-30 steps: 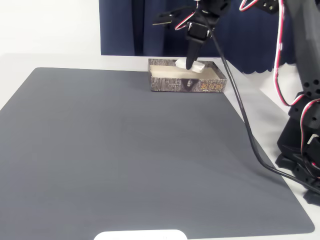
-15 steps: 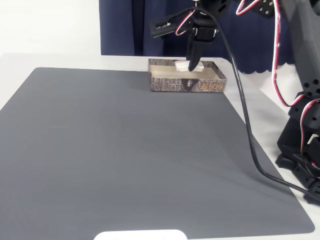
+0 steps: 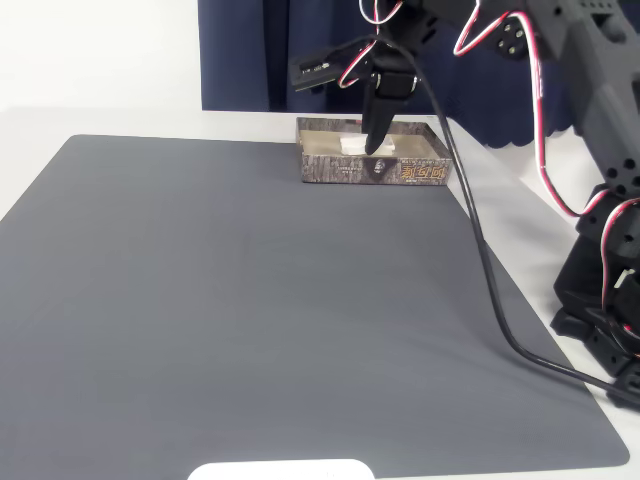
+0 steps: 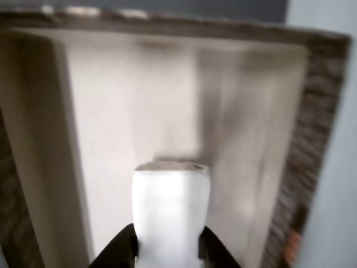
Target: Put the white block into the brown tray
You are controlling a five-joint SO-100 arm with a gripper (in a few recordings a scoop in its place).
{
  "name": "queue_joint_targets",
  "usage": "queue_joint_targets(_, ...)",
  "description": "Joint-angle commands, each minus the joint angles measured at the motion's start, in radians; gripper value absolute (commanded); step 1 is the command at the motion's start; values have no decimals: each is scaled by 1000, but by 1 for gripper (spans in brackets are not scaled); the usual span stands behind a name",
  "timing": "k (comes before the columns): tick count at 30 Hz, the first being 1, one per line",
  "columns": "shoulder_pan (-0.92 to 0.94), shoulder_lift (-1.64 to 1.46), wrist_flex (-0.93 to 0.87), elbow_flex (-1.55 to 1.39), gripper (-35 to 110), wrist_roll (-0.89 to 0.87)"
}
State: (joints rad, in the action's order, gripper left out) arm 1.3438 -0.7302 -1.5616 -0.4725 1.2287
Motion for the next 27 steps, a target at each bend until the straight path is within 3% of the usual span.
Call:
queue_joint_targets(1, -12, -6, 6, 54, 3, -2)
queue_joint_targets(8, -23, -6, 23, 66, 8, -8)
queue_joint_targets(19, -18, -3, 32, 67, 35, -40)
queue_joint_targets(27, -25, 3, 44, 80, 42, -17)
